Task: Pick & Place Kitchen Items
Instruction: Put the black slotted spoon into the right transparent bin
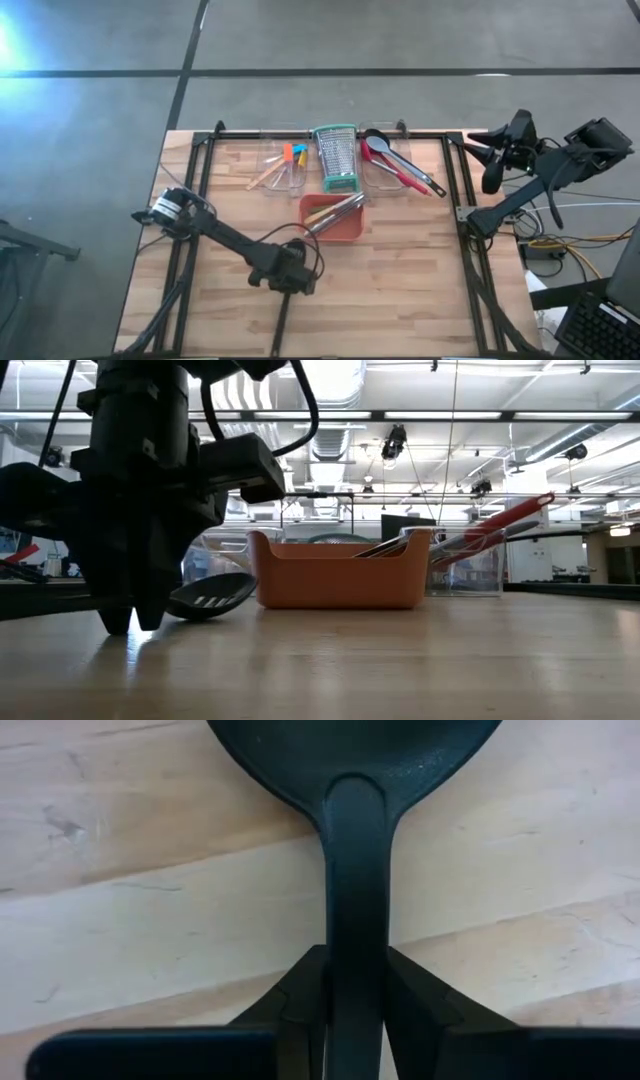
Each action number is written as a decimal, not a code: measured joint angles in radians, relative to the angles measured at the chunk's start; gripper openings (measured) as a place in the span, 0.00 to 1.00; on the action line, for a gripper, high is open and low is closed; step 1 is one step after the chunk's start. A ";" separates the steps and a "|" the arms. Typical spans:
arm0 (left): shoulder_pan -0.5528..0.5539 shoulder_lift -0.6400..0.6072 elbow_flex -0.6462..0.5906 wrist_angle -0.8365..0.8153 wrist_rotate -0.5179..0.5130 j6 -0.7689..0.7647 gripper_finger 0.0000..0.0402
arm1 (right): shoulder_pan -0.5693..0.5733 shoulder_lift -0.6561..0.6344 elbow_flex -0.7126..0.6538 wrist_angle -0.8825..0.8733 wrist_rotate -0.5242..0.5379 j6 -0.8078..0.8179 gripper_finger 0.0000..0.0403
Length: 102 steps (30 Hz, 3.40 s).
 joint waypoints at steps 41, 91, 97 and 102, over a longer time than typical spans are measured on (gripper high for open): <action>0.146 -0.676 0.017 0.265 -0.975 0.831 0.18 | 0.000 0.083 -0.164 0.362 -0.049 0.087 0.23; 0.507 -0.515 0.096 1.170 0.221 1.441 0.18 | -0.132 0.504 -0.185 0.987 -0.171 0.010 0.52; 0.508 -0.459 0.165 1.166 0.275 1.441 0.18 | -0.137 0.504 -0.185 0.987 -0.172 0.010 0.49; 0.510 -0.425 0.200 1.167 0.306 1.440 0.18 | -0.137 0.504 -0.185 0.987 -0.173 0.013 0.41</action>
